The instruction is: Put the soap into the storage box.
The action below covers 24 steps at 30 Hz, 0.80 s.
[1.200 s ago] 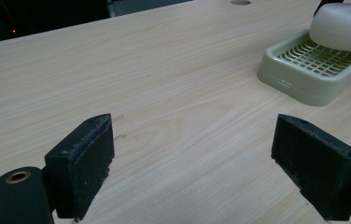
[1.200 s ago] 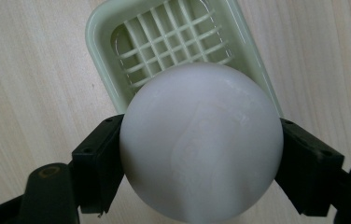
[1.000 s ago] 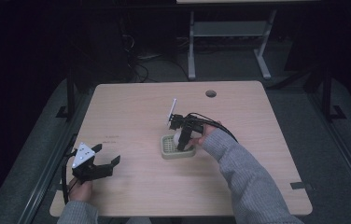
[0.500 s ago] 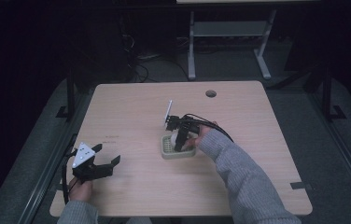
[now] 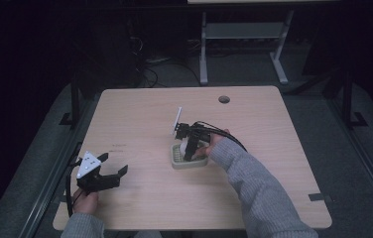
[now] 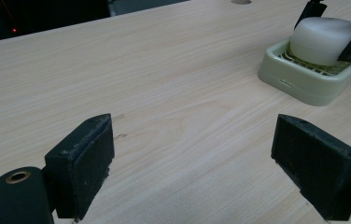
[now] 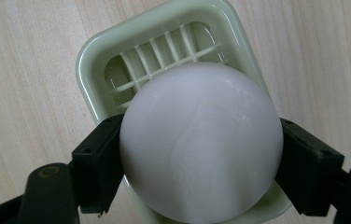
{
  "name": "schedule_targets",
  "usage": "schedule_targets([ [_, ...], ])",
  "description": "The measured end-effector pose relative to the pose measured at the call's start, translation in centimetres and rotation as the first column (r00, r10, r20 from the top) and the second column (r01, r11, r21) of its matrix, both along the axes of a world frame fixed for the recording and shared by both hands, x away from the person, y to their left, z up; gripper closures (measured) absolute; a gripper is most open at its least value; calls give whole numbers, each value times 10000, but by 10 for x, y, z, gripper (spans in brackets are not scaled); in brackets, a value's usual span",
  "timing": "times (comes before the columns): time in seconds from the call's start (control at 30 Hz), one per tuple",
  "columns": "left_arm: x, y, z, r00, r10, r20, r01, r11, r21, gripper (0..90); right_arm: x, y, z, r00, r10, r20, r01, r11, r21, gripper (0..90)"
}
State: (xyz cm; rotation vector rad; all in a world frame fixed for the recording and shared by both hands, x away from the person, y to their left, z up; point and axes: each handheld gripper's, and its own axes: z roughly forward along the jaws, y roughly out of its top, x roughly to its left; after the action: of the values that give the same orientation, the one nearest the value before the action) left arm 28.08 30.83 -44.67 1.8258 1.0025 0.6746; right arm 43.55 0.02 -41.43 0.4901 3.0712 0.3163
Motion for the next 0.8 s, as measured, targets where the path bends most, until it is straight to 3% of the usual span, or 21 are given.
schedule_targets([
  [0.8, 0, -1, 0, 10000, -37, 9, 37, 10000, -45, 128, 1, 0, 0, 9999, -70, -131, 70, 10000, -30, 234],
])
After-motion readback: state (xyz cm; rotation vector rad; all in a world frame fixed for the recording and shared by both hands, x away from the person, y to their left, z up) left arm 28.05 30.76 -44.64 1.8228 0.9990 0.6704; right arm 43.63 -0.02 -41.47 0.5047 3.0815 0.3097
